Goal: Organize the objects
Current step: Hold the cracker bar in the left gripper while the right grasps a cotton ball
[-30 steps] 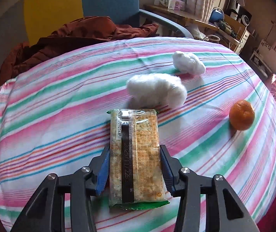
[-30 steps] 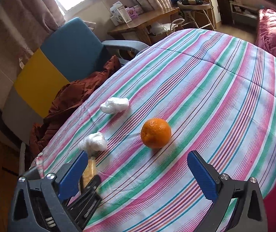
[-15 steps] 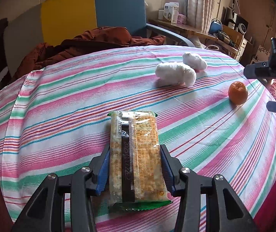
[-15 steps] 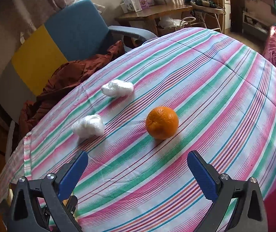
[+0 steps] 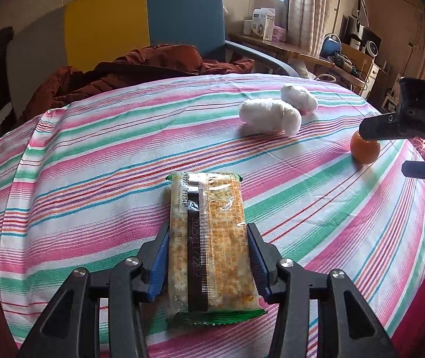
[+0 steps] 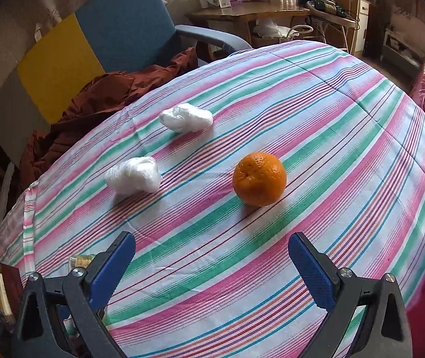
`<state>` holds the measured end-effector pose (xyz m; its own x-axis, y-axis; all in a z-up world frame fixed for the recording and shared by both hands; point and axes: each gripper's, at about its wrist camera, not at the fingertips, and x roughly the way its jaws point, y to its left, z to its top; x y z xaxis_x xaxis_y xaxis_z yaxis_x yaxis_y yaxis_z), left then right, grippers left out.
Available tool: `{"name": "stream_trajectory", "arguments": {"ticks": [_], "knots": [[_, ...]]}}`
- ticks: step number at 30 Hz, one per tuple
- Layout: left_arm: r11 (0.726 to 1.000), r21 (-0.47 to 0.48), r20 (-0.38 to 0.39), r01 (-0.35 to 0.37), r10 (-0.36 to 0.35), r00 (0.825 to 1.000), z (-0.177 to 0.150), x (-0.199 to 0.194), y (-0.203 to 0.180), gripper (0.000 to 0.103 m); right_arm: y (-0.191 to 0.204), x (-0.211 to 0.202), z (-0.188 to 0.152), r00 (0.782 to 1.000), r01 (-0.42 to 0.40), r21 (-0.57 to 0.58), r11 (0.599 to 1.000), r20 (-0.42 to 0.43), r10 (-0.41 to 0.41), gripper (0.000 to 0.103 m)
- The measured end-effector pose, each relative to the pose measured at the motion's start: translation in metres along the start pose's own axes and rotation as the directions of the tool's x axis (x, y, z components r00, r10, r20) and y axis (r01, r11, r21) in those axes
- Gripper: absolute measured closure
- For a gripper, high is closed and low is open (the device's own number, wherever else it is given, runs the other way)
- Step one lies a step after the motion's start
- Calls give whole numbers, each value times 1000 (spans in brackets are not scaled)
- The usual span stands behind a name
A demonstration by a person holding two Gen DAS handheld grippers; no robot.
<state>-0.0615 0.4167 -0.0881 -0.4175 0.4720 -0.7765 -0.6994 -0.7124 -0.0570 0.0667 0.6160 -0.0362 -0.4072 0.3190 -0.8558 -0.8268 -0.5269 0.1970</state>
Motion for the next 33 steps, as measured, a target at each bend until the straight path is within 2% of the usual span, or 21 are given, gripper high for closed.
{"name": "stream_trajectory", "arguments": {"ticks": [13,22,28,33], "knots": [[1000,-6,1,8,-8,1000,0,0,1,54,10,10,-5,999,21,-48,999,-43,-23,0],[1000,-15,2,22,-22,1000,0,-1,3,54,32,14,-13,996,0,-143,990,-83,-12,0],[998,-34,6,46,-46,999,-1,-2,7,54,61,15,11,999,-12,-257,966,-51,-2,0],[998,-34,6,46,-46,999,-1,-2,6,54,93,36,44,1000,14,-346,938,-17,-21,0]]}}
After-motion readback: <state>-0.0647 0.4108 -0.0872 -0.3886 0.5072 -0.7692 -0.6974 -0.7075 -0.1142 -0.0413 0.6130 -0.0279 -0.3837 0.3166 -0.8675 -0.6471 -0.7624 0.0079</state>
